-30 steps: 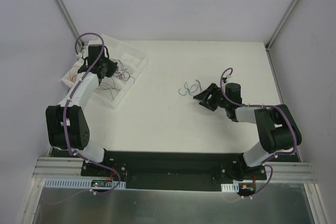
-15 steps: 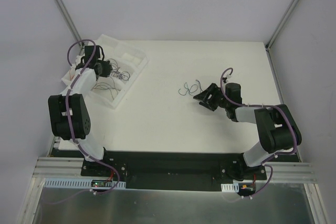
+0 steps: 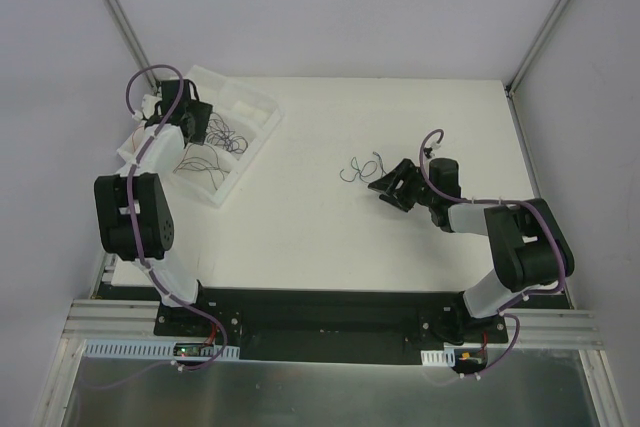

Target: Untangle the cables

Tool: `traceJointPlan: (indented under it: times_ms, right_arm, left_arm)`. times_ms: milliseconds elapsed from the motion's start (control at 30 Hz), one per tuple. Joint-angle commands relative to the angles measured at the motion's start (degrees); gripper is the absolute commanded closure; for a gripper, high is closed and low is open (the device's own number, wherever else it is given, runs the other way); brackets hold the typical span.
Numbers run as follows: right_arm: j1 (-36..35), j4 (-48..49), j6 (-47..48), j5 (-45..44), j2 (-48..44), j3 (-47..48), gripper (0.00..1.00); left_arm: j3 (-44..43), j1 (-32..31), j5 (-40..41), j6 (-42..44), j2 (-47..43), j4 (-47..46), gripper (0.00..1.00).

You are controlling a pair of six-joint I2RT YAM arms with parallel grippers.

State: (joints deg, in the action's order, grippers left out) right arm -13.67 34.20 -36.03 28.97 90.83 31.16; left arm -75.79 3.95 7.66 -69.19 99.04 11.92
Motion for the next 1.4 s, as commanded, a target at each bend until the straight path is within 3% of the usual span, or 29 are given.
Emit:
traceJointPlan:
  times_ms: [0, 100, 267, 500, 667, 833, 967, 1367]
  right_arm:
    - [0.31, 2.81, -0.44, 0.30, 0.23, 0.22, 0.36]
    - [0.23, 2.89, -0.09, 0.30, -0.12, 0.05, 0.36]
    - [-0.04, 3.25, 1.22, -0.67, -2.75, -1.18, 0.36]
    - [1.45, -0.34, 2.28, -5.77, -10.22, -3.92, 0.36]
    - [5.40, -14.64, 10.08, -6.47, -8.75, 5.64, 0.35]
    - [5.94, -27.05, 18.00, -6.82, -0.05, 18.82, 0.38]
    - [5.85, -33.31, 23.28, -6.74, 5.40, 26.31, 0.40]
    - [4.97, -32.97, 20.65, 3.46, 16.31, 35.55, 0.44]
  left_arm:
    - [1.52, 0.01, 2.18, 4.49, -5.95, -1.81, 0.41]
    - [2.31, -0.17, -0.53, 8.79, -9.74, -3.04, 0.40]
    - [1.43, -3.76, -10.44, 22.85, -13.35, -6.11, 0.41]
    - [-1.28, -20.61, -23.47, 40.58, -7.31, -7.62, 0.41]
    - [-4.71, -31.53, -30.23, 50.63, 2.01, -7.79, 0.43]
    - [-8.32, -37.42, -33.22, 59.86, 10.36, -7.88, 0.47]
    - [-10.95, -40.24, -30.25, 65.75, 15.64, -7.97, 0.49]
    - [-18.69, -41.91, -29.01, 68.66, 26.37, -6.91, 0.49]
